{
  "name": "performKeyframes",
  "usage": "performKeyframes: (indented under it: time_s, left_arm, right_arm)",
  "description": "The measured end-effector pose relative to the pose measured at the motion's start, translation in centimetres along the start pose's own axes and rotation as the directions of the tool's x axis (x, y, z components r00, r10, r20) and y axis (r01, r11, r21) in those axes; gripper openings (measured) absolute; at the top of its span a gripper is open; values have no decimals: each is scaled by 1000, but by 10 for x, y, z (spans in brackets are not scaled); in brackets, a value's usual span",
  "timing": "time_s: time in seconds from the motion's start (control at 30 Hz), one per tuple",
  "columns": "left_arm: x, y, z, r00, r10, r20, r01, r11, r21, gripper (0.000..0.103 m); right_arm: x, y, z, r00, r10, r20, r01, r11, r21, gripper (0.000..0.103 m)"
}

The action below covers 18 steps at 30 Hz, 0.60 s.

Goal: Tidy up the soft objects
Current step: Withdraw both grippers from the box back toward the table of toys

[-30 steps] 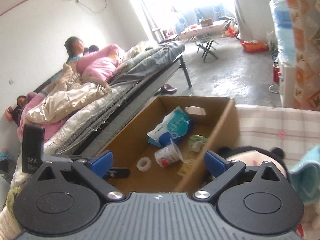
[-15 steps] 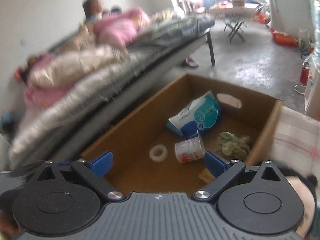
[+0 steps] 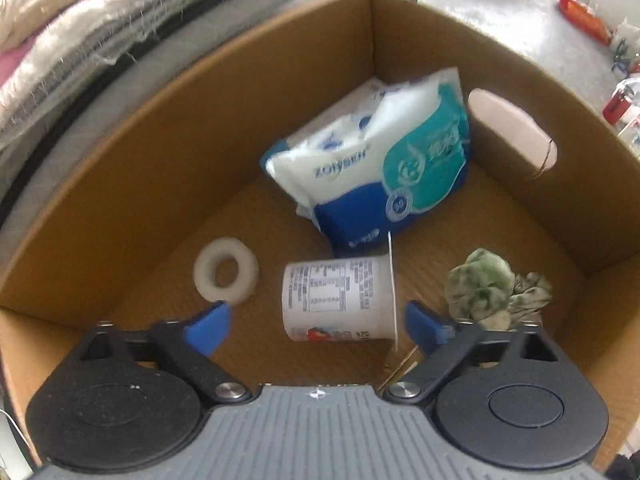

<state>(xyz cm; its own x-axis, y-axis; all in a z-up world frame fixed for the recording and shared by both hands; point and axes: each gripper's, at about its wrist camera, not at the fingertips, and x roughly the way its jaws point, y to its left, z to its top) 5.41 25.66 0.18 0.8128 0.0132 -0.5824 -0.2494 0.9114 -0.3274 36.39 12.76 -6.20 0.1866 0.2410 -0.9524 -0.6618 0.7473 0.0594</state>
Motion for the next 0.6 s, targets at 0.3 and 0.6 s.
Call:
performKeyframes:
  time_s: [0.3,0.6]
  left_arm:
    - [-4,10,-4,999,-40,2,40,999,-22,96]
    - [-5,17,-7,999,-46,4,47,998,-45,96]
  right_arm:
    - [-3,32,-11,970,-241,24,240,947,-215,63]
    - [0,85,-39,871,-472,135,475,740,-476,63]
